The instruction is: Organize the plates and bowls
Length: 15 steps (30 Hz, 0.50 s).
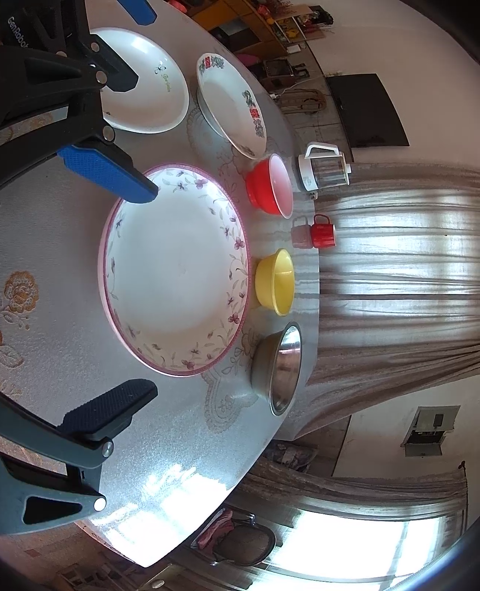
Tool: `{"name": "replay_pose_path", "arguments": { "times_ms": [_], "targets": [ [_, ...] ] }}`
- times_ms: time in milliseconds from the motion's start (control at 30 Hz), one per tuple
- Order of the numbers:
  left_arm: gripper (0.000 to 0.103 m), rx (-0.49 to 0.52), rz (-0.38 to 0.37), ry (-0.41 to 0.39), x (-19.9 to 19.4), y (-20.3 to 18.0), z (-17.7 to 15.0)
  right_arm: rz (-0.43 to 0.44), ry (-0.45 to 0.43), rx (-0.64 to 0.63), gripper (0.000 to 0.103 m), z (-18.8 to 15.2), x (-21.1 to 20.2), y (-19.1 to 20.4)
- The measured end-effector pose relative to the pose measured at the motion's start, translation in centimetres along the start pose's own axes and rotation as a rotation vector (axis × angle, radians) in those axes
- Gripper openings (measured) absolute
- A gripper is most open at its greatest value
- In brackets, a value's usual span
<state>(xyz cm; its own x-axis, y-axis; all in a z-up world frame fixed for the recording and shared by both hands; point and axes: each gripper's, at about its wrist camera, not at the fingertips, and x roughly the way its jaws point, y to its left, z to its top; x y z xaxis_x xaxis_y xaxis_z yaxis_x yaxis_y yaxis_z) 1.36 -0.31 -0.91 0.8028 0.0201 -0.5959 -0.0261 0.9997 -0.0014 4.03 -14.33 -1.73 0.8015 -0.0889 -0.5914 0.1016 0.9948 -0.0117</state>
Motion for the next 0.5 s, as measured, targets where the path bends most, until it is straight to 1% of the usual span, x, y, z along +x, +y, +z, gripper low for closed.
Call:
{"name": "replay_pose_path", "arguments": {
  "times_ms": [500],
  "targets": [
    [0.103,0.003,-0.006,-0.003,-0.24,-0.16,0.24,0.006,-0.002,-0.007,0.098,0.15,-0.02,0.07]
  ]
}}
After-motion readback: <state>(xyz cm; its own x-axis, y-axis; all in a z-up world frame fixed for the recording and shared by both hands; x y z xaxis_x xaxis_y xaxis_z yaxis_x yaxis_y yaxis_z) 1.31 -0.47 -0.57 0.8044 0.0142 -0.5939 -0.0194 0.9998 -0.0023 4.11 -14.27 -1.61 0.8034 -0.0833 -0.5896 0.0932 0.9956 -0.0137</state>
